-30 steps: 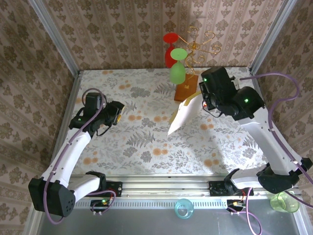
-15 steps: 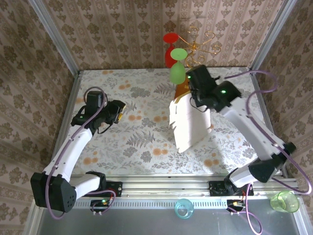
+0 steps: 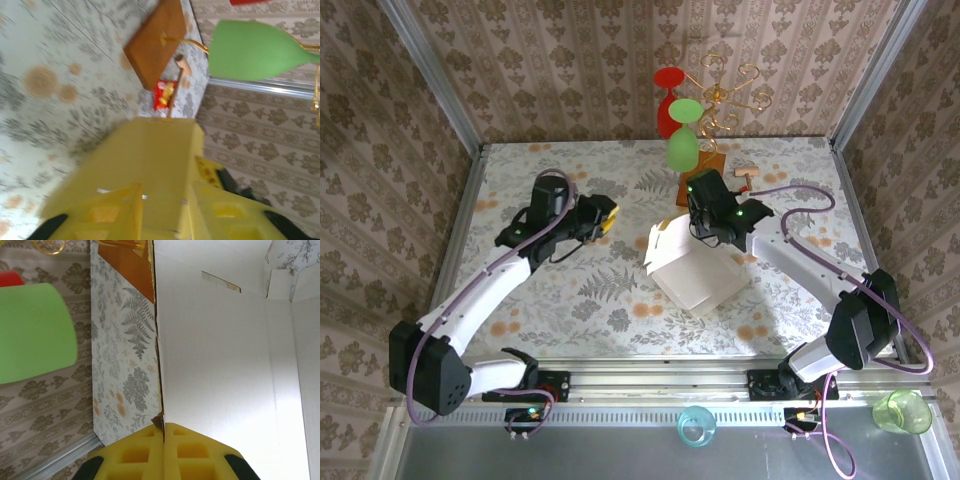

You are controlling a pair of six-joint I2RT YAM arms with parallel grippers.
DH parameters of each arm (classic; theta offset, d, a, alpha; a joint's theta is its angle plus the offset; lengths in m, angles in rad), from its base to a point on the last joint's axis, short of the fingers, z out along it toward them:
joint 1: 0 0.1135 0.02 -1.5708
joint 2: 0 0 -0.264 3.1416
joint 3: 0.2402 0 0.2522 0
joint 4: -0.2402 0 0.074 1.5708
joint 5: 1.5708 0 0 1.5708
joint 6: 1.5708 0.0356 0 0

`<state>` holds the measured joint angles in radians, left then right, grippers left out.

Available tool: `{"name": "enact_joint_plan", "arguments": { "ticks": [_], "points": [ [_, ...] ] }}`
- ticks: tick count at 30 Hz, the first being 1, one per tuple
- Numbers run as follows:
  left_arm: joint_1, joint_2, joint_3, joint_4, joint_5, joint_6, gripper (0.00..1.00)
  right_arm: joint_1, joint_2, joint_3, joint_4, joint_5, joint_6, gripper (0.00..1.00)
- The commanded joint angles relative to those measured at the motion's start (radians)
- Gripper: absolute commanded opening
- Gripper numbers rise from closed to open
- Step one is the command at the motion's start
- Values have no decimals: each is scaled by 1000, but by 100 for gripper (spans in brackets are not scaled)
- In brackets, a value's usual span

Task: Fold the paper box

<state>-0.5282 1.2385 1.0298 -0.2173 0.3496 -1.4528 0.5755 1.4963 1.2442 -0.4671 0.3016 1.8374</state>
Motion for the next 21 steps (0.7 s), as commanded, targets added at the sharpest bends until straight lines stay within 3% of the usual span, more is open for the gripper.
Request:
{"name": "enact_joint_plan", "arguments": {
  "ticks": [1,12,19,21],
  "points": [
    [-59,-1,92,9,-83,-130,26,-5,-38,-30,115,7,52,0],
    [-255,48,173,-116,-278,-446,30,6,-32,-39,135,-16,81,0],
    [-283,72,229,-194,-319,-468,33,15,-34,-53,146,-18,78,0],
    [-279,55,238,-228,-348,-429,39,16,-40,-67,163,-15,78,0]
  ]
}}
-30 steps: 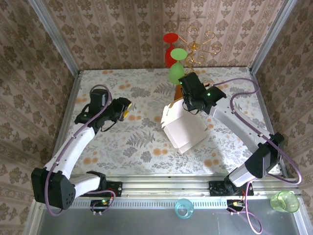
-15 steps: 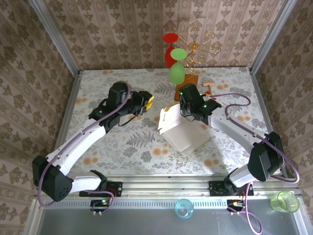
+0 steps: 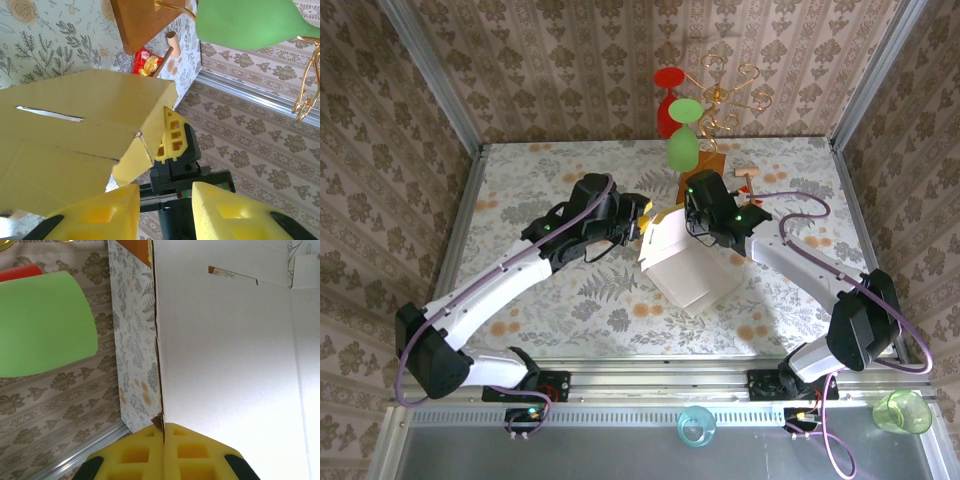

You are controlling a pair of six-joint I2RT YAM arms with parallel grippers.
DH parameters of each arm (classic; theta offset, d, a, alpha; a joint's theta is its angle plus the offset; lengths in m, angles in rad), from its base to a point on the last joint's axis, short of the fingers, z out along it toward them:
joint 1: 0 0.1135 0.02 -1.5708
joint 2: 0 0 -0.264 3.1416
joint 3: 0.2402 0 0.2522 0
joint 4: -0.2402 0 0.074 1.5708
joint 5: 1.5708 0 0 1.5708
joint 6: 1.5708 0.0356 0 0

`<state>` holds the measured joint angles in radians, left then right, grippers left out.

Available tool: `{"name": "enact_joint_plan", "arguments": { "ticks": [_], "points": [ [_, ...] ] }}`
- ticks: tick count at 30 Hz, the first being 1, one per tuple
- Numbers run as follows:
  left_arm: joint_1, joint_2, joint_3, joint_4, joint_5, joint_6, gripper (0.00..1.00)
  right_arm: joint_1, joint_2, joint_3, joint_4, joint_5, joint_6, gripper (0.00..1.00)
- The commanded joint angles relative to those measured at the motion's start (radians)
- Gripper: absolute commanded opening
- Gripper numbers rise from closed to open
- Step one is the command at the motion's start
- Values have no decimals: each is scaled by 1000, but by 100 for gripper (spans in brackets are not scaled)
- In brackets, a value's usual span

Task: Fold the paper box

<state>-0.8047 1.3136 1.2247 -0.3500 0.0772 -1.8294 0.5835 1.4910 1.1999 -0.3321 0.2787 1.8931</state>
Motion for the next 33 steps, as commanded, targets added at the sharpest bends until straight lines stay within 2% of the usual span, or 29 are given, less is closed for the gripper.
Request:
{"name": "enact_joint_plan", "arguments": {
  "ticks": [1,4,7,9,10,12,16,19,22,27,31,33],
  "points": [
    [5,-29,51,-116,-81,-9,41,7,-35,-25,27,10,20,0],
    [61,-28,113,-218,-17,225,43,7,-43,-27,22,20,16,0],
    [85,-5,170,-288,66,632,44,6,-45,-17,6,25,13,0],
    [65,11,208,-428,17,868,50,6,-42,-10,-1,27,11,0],
    [51,10,200,-460,-17,933,52,6,-41,-7,-4,25,11,0],
    [28,-20,128,-430,-73,1046,57,6,-39,-3,-6,28,9,0],
    [-17,-105,-48,-195,-101,1184,65,6,-31,-3,-9,26,8,0],
    [-36,-127,-124,-93,-96,1283,64,6,-29,1,-12,26,6,0],
    [-74,-146,-186,-15,-137,1364,64,4,-25,-2,-14,19,7,0],
    [-109,-132,-223,48,-176,1429,65,3,-26,-11,-15,17,14,0],
    [-128,-81,-200,25,-237,1458,65,1,-30,-16,-15,11,17,0],
    [-128,-43,-184,16,-278,1472,62,1,-30,-13,-22,4,20,0]
  ]
}}
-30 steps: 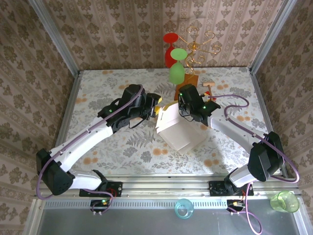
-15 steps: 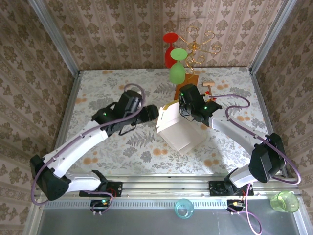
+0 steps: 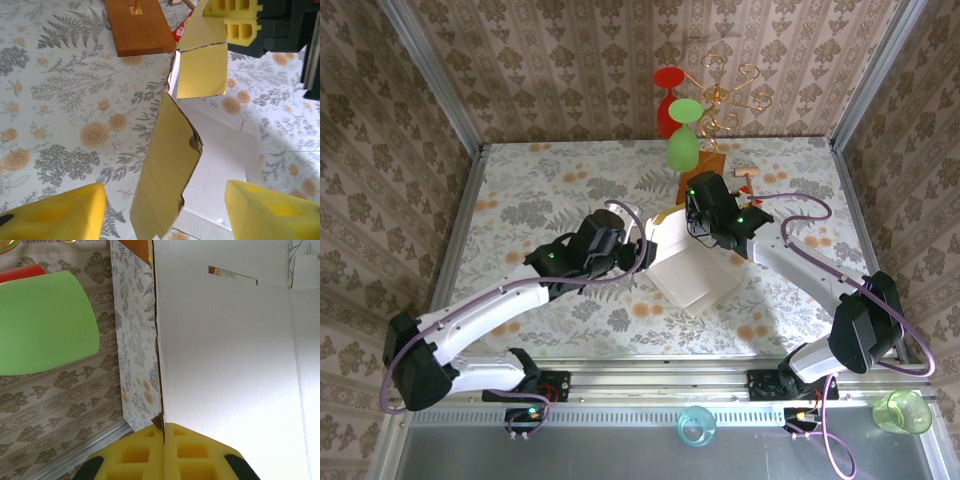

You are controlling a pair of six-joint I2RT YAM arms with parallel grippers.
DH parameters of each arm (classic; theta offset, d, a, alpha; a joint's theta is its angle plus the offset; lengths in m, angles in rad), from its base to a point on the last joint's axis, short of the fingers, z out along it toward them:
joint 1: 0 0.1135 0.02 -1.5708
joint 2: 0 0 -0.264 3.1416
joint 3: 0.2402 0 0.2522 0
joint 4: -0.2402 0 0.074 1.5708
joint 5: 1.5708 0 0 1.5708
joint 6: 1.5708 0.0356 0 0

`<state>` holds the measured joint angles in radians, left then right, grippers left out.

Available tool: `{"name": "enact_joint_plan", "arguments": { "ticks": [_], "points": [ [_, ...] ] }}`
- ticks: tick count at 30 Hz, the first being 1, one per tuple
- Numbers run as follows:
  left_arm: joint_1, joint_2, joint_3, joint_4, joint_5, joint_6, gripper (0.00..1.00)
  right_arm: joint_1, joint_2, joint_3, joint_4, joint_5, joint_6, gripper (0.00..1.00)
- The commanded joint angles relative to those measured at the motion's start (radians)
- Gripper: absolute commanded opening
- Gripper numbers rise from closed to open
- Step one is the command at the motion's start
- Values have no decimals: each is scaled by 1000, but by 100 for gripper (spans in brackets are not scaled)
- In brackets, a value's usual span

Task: Fold the paper box

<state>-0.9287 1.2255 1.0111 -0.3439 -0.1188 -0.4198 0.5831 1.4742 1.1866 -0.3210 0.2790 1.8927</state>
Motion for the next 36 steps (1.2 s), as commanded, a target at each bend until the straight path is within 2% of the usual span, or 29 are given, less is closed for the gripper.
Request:
{"name": "enact_joint_plan", "arguments": {
  "ticks": [1,4,7,12,15,17,22,25,27,30,36],
  "points": [
    [-4,61,37,8,-101,69,59,1,-14,1,-36,3,20,0],
    [0,111,75,-9,-155,91,51,1,-24,2,-53,4,19,0],
    [4,136,83,16,-157,121,41,1,-34,-8,-58,2,21,0],
    [22,135,42,84,-99,176,11,1,-55,-28,-65,-4,30,0],
    [38,121,9,132,-29,219,0,-3,-65,-47,-53,-17,36,0],
    [49,107,-12,152,18,256,0,-6,-73,-57,-48,-24,32,0],
    [106,63,-77,198,244,397,0,-37,-150,-111,-14,-38,-42,40],
    [180,38,-129,234,396,464,0,-80,-225,-208,74,-78,-112,59],
    [228,35,-145,231,453,507,0,-124,-271,-304,203,-143,-156,65],
    [274,50,-145,215,470,545,0,-178,-311,-402,315,-234,-161,71],
    [294,101,-120,220,467,603,0,-212,-281,-451,496,-314,-153,75]
  ]
}}
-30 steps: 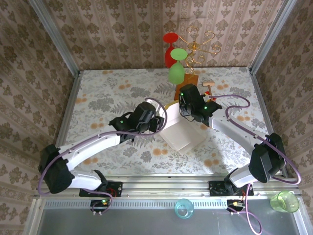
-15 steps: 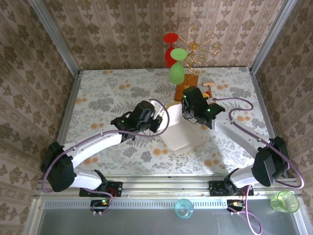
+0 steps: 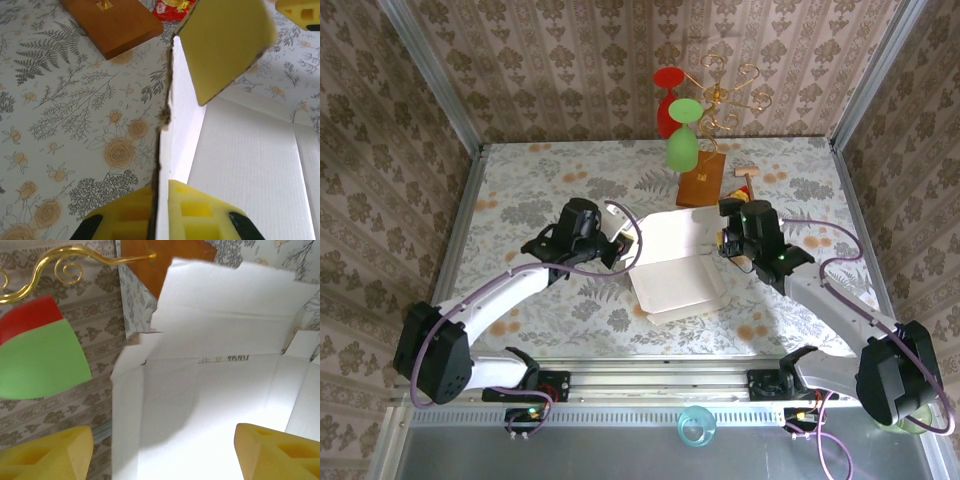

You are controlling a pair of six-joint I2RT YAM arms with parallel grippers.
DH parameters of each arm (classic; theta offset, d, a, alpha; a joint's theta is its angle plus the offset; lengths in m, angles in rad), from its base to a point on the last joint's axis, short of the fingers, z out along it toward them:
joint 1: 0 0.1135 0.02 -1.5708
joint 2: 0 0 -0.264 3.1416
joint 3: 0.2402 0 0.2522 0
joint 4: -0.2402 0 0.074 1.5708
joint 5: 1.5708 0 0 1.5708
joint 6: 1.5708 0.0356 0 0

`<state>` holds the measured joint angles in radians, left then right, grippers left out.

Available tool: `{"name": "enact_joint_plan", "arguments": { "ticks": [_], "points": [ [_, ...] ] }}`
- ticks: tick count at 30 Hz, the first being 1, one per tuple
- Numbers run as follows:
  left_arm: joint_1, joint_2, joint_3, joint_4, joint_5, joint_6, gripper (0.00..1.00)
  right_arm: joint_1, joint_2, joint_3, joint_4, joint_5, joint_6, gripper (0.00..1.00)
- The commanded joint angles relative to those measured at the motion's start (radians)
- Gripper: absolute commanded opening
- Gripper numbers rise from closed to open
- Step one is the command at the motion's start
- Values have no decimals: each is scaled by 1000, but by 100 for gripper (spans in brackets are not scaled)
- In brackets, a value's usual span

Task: Fold the paper box

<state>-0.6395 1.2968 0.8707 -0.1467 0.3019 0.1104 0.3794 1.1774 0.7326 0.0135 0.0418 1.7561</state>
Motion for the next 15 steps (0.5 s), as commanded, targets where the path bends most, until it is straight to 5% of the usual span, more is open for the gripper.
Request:
{"name": "enact_joint_plan", "arguments": {
  "ticks": [1,6,9,15],
  "points": [
    [5,38,23,24,46,80,0,-11,36,12,168,-95,-14,75],
    [9,68,25,40,40,102,0,-29,146,36,274,-194,18,65],
    [11,73,23,54,34,106,0,-52,192,98,171,-288,5,54],
    [11,73,22,63,25,117,0,-96,241,116,185,-295,0,53]
  ]
}}
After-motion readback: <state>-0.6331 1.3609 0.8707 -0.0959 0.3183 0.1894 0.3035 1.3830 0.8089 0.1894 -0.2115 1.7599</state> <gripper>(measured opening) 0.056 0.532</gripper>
